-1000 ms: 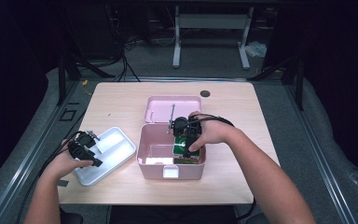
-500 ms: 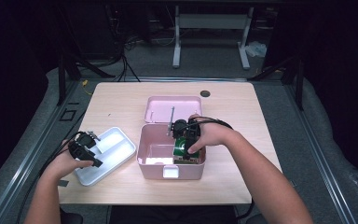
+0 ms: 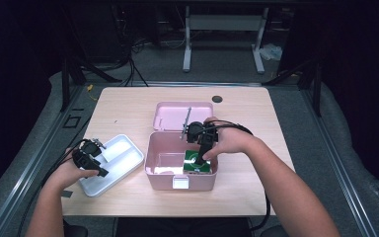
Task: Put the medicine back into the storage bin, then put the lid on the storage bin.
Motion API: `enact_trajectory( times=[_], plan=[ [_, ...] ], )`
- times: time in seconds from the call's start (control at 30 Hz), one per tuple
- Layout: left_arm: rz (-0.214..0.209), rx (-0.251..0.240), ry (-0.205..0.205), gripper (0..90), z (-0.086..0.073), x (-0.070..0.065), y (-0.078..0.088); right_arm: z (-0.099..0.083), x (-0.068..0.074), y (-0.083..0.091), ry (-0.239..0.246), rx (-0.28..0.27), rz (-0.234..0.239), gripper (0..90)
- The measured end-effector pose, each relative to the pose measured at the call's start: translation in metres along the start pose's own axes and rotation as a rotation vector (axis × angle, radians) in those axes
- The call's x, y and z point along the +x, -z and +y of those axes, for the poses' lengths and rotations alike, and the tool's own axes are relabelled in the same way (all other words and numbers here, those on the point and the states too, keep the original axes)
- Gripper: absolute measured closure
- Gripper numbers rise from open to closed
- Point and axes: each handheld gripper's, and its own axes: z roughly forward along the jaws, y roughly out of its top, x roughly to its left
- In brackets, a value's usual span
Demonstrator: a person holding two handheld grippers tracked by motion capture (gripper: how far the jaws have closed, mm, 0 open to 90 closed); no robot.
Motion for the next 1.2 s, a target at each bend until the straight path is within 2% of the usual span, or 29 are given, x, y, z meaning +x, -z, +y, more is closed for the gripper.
enact_trajectory(
  times=[0.13, 0.2, 0.33, 0.5, 0.63, 0.77, 0.87, 0.93, 1.1, 1.2],
  plan=[
    [0.006, 0.007, 0.010, 42.7, 0.000, 0.000, -0.001, -0.010, 0.003, 0.017, -0.010, -0.007, -0.060, 30.8],
    [0.005, 0.003, 0.026, 42.9, 0.000, 0.001, -0.001, -0.019, 0.004, 0.026, -0.037, -0.022, -0.097, 32.1],
    [0.009, -0.005, 0.024, 43.8, 0.001, 0.000, 0.000, -0.040, 0.001, 0.042, -0.088, -0.052, -0.125, 32.4],
    [0.018, 0.006, 0.016, 43.9, 0.002, 0.000, -0.003, -0.063, -0.001, 0.051, -0.139, -0.049, -0.150, 32.3],
    [0.033, 0.016, 0.012, 46.1, 0.002, 0.000, -0.004, -0.081, -0.003, 0.049, -0.180, -0.041, -0.176, 32.3],
    [0.057, 0.034, 0.001, 50.6, 0.007, 0.001, -0.001, -0.097, -0.005, 0.044, -0.247, -0.057, -0.203, 32.3],
    [0.035, 0.065, 0.029, 61.2, 0.012, 0.004, 0.002, -0.109, -0.006, 0.037, -0.303, -0.088, -0.234, 32.4],
    [0.054, 0.093, 0.020, 65.1, 0.015, 0.002, 0.002, -0.117, -0.007, 0.033, -0.334, -0.087, -0.259, 32.7],
    [0.078, 0.118, -0.026, 71.1, 0.024, 0.000, 0.000, -0.134, -0.007, 0.024, -0.399, -0.103, -0.307, 33.0],
    [0.075, 0.121, -0.026, 75.4, 0.026, 0.001, -0.002, -0.143, -0.004, 0.018, -0.438, -0.119, -0.335, 32.9]
  ],
)
